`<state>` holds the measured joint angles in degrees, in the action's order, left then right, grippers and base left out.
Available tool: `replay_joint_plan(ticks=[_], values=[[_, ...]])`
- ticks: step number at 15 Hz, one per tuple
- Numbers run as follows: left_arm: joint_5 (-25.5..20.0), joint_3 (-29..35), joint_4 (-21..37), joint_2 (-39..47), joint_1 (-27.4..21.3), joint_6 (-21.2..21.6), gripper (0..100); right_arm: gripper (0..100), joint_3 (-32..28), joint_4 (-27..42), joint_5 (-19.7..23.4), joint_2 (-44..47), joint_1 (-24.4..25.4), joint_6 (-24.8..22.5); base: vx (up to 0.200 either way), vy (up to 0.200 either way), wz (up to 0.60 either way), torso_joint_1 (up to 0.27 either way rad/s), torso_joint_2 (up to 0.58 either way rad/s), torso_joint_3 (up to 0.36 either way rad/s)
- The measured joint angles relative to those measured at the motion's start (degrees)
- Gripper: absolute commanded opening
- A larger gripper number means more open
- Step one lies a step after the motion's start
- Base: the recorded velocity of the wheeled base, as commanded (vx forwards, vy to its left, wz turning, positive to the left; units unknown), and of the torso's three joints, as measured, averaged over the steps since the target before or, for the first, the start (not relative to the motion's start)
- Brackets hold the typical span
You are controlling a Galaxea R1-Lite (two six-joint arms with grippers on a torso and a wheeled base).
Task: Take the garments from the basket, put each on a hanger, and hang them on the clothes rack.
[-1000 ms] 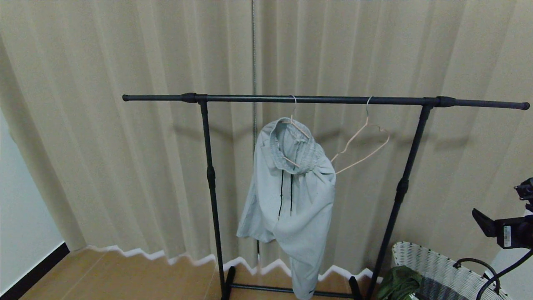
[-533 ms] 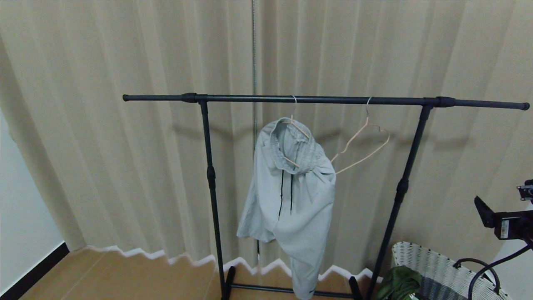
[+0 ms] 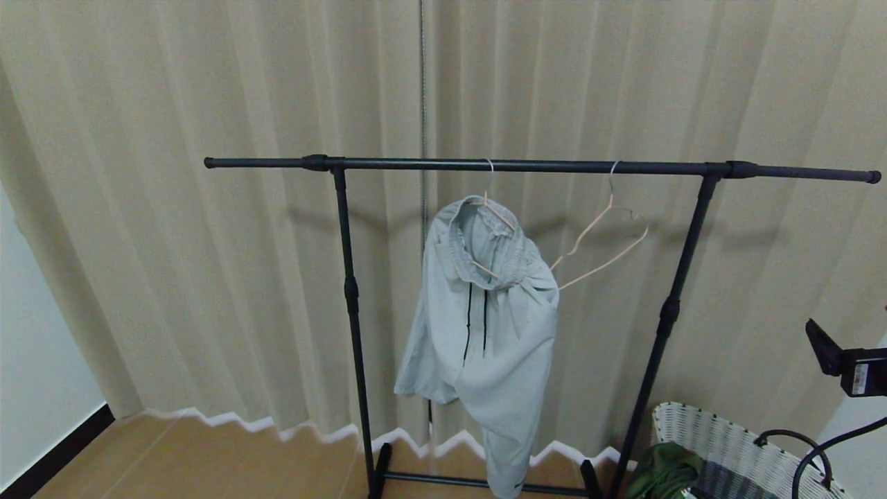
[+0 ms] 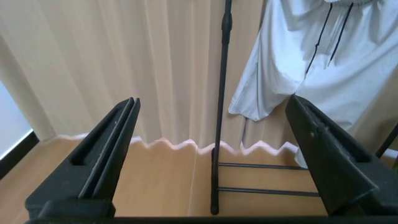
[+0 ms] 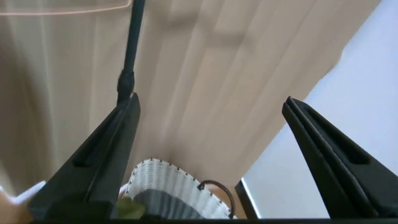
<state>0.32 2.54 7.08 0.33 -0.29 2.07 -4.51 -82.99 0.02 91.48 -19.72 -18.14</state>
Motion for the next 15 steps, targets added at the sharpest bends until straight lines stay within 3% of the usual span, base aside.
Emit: replay_joint_plan(ticks=[2, 6, 7, 9, 10, 15], values=[[0.0, 0.0, 0.0, 0.0, 0.0, 0.0, 100, 100, -3.0, 13.4, 0.2, -8.1, 0.2, 0.0, 0.000, 0.000, 0.00, 0.000, 0.00, 0.000], [0.0, 0.0, 0.0, 0.0, 0.0, -0.1, 100, 100, -16.3, 61.7, 2.3, -26.5, 1.4, 0.8, 0.000, 0.000, 0.00, 0.000, 0.00, 0.000], [0.0, 0.0, 0.0, 0.0, 0.0, 0.0, 100, 100, -19.0, 69.2, 3.2, -30.3, 1.7, 1.5, 0.000, 0.000, 0.00, 0.000, 0.00, 0.000], [0.0, 0.0, 0.0, 0.0, 0.0, -0.1, 100, 100, -19.6, 75.3, 4.2, -36.2, 2.0, 2.9, 0.000, 0.000, 0.00, 0.000, 0.00, 0.000], [0.0, 0.0, 0.0, 0.0, 0.0, 0.0, 100, 100, -16.9, 76.2, 4.4, -38.5, 2.1, 3.2, 0.000, 0.000, 0.00, 0.000, 0.00, 0.000], [0.0, 0.0, 0.0, 0.0, 0.0, 0.0, 100, 100, -5.1, 74.1, 4.7, -47.3, 2.2, 3.4, 0.000, 0.000, 0.00, -0.081, 0.19, 0.110]])
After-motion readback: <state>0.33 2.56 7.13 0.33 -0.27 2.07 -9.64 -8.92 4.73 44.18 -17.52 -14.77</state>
